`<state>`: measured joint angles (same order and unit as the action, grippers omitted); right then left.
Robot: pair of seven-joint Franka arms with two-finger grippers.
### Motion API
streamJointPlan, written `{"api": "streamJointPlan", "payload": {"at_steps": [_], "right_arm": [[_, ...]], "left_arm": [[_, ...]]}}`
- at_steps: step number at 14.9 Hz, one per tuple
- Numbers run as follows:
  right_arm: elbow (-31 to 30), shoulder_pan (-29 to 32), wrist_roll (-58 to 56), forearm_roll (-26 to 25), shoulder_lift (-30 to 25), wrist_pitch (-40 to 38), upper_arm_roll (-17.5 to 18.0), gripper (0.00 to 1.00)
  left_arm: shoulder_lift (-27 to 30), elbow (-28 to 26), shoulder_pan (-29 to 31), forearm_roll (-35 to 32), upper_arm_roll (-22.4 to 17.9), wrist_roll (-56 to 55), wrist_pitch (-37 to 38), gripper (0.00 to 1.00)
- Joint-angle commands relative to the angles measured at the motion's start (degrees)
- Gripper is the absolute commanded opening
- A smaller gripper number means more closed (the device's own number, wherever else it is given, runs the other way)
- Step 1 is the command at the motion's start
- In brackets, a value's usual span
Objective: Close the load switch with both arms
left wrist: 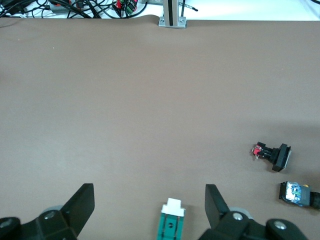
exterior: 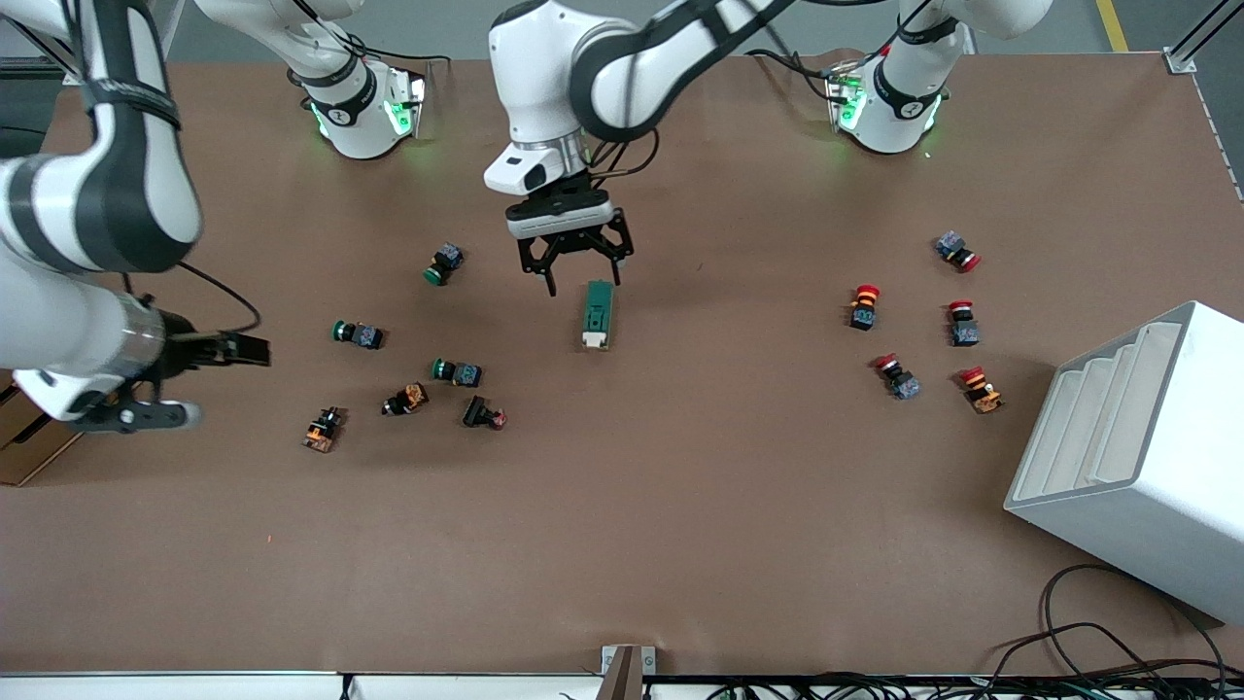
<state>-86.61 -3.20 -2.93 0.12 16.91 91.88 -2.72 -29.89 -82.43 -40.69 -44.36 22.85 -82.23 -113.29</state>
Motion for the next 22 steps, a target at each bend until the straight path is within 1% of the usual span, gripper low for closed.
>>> {"api": "streamJointPlan", "payload": {"at_steps": [1,3,4,6,8,10,12,15,16,17,18,20,22], "right_arm": [[2.75,2.93,-4.44,-2.92,-1.61,-5.29,1.14,1.0],[5.74,4.69,-7.52,-3.81,-1.53,-7.85,1.14,1.0],[6.36,5.56,-8.4,-3.98,-1.53,-8.03,1.14,1.0],[8.29,6.97,-8.67,-4.07,-1.53,-9.43,1.22,1.0],[10.93,7.5,-8.58,-4.42,-1.09,-11.28,1.22,1.0],[11.55,8.47,-8.67,-3.99,-1.09,-11.99,1.22,1.0],[11.56,8.74,-8.5,-3.2,-1.26,-12.25,1.4,1.0],[11.56,8.56,-8.23,-2.58,-1.53,-18.12,1.57,1.0],[11.56,8.56,-8.58,-2.41,-1.61,-18.23,1.58,1.0],[11.56,8.65,-8.76,-2.23,-2.22,-18.14,1.49,1.0],[11.56,8.65,-8.85,-1.71,-3.62,-17.62,1.49,1.0],[11.03,8.65,-8.94,-1.26,-5.65,-17.7,1.4,1.0],[9.72,8.65,-8.94,-1.26,-7.41,-17.79,1.4,1.0]], "left_arm": [[5.53,-1.24,4.02,7.33,0.0,8.47,0.69,0.98],[8.26,-1.07,7.71,12.6,-0.09,14.26,1.66,0.99],[9.23,0.24,9.82,15.85,-0.18,17.77,2.97,1.0],[9.68,3.75,13.07,20.26,-0.18,25.85,8.4,1.0],[9.68,7.44,16.76,22.81,-0.18,33.59,13.51,1.0],[10.64,7.9,20.45,25.28,0.08,37.04,15.72,1.0],[13.01,7.81,23.27,27.3,-0.18,39.5,16.34,1.0],[16.26,7.64,29.77,30.81,-0.09,44.68,19.15,1.0],[18.27,7.37,31.53,32.56,-0.53,47.23,19.24,1.0],[19.51,6.67,32.94,34.5,-1.84,50.12,19.42,1.0],[20.74,6.32,33.04,37.13,-5.5,53.89,20.81,1.0],[22.42,6.14,33.04,42.31,-11.49,61.72,23.63,1.0],[23.64,6.14,33.3,45.49,-17.55,69.36,26.87,1.0]]}}
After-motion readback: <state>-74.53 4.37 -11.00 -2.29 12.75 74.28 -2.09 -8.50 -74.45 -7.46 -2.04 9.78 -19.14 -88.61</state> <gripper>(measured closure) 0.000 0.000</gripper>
